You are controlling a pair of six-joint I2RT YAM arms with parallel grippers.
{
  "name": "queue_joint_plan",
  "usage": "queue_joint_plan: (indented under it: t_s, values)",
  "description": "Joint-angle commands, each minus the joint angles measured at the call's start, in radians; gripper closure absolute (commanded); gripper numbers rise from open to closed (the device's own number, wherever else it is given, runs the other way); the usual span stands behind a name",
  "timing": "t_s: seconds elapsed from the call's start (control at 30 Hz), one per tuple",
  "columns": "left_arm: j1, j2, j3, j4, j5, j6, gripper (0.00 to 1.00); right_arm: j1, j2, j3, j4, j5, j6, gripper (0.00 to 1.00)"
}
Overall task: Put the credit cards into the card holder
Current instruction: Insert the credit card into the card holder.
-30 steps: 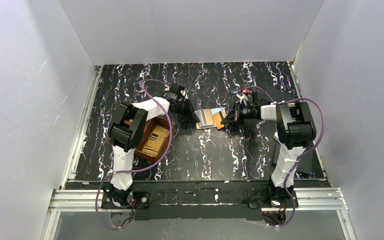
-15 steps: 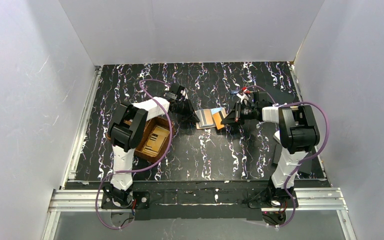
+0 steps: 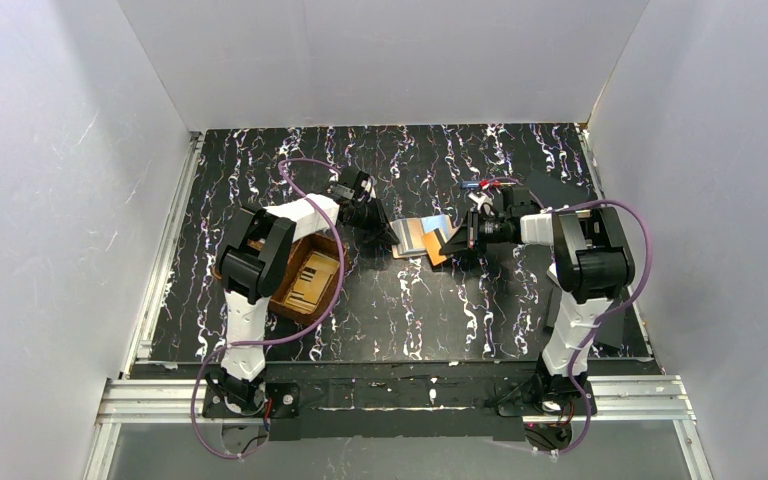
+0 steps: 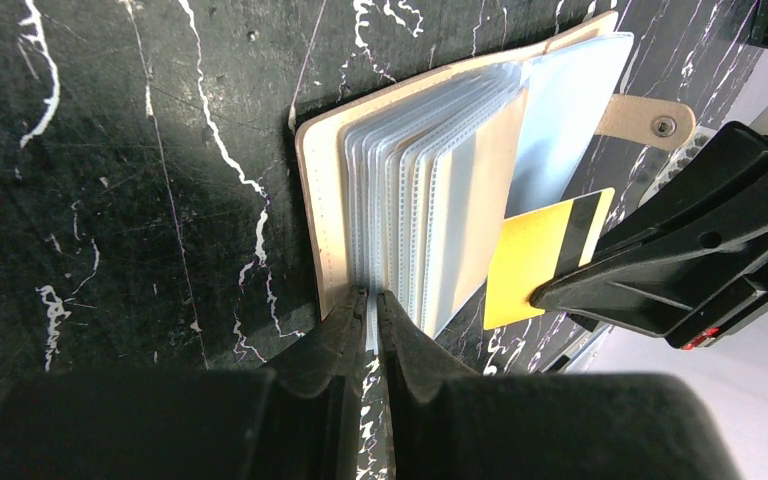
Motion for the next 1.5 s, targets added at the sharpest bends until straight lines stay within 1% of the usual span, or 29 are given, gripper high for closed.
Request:
queue_joint_plan:
  t_s: [0.0,0.07,0.3,0.43,0.53,0.6,0.67,0.77,0.87,0.97,1.3,1.47]
  values:
    - [-0.005,-0.002,0.002,-0.043,-0.003,0.025,0.92,0.004,0.025,0.043,-0.061,-0.005,-0.060,0.99]
    - [-0.005,-0.001,0.003,-0.045,-0.003,0.026,0.92,0.007,0.034,0.058,-0.108,0.010,-0.082,0.99]
    - [-0.004,0.005,0.014,-0.063,-0.001,0.040,0.92,0.018,0.081,0.127,-0.151,0.011,-0.107,0.99]
    - [-0.005,0.006,0.020,-0.075,-0.005,0.050,0.92,0.037,0.118,0.199,-0.240,0.029,-0.180,0.99]
    - [-0.005,0.011,0.028,-0.080,-0.005,0.052,0.92,0.038,0.160,0.252,-0.238,-0.002,-0.184,0.99]
    - [-0.004,0.020,0.035,-0.082,-0.002,0.052,0.92,0.038,0.187,0.307,-0.285,-0.010,-0.232,0.99]
    - [-0.004,0.021,0.037,-0.087,-0.003,0.058,0.92,0.038,0.207,0.341,-0.279,-0.022,-0.249,0.99]
    - [-0.004,0.020,0.034,-0.091,-0.002,0.062,0.92,0.038,0.254,0.408,-0.322,-0.031,-0.297,0.99]
    - [-0.004,0.020,0.033,-0.088,-0.003,0.064,0.92,0.040,0.272,0.424,-0.278,-0.047,-0.279,0.99]
    - [-0.004,0.020,0.034,-0.086,0.001,0.062,0.92,0.043,0.281,0.437,-0.277,-0.054,-0.276,0.99]
    - [-0.004,0.022,0.029,-0.077,0.003,0.056,0.92,0.070,0.281,0.397,-0.157,-0.055,-0.197,0.99]
    - [-0.004,0.021,0.027,-0.070,0.005,0.048,0.92,0.071,0.242,0.251,0.130,-0.052,0.023,0.99]
